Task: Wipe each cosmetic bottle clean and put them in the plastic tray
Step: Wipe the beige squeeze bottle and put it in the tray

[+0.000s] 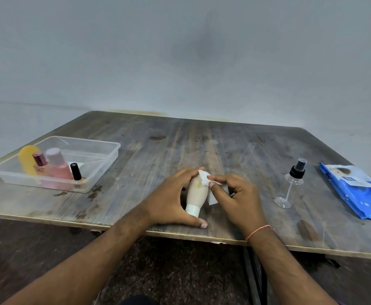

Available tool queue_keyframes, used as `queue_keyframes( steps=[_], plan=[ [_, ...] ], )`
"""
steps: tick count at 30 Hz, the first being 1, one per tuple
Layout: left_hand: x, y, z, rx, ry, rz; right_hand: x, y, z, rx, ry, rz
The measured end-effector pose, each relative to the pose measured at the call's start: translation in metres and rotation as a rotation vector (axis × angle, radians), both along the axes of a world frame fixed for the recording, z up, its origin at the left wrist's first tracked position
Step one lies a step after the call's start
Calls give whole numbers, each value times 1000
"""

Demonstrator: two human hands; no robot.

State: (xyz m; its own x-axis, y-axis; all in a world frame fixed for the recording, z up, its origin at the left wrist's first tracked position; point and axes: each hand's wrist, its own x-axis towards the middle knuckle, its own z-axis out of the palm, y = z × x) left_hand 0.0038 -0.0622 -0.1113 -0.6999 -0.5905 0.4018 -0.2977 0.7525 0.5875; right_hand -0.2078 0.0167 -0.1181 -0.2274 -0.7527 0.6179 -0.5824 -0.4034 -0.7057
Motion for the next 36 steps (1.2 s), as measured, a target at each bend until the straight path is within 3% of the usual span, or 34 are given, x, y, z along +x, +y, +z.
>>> queue_keyframes(
  steps=[5, 11, 22, 30, 36],
  plan=[
    [-1, 6, 0, -84, -7, -62, -3, -5, -1, -8, 87, -49],
    [-2, 4, -2, -96, -15, 55, -4, -2, -1, -48, 37, -93],
    [-2, 2, -4, -36, 28, 39, 6, 10, -2, -76, 289, 193],
    [-2, 6, -1, -31, -49, -60, 6, 4, -2, -82, 240, -18],
    [1, 4, 1, -16, 7, -79, 0, 0, -1, -30, 189, -91]
  ],
)
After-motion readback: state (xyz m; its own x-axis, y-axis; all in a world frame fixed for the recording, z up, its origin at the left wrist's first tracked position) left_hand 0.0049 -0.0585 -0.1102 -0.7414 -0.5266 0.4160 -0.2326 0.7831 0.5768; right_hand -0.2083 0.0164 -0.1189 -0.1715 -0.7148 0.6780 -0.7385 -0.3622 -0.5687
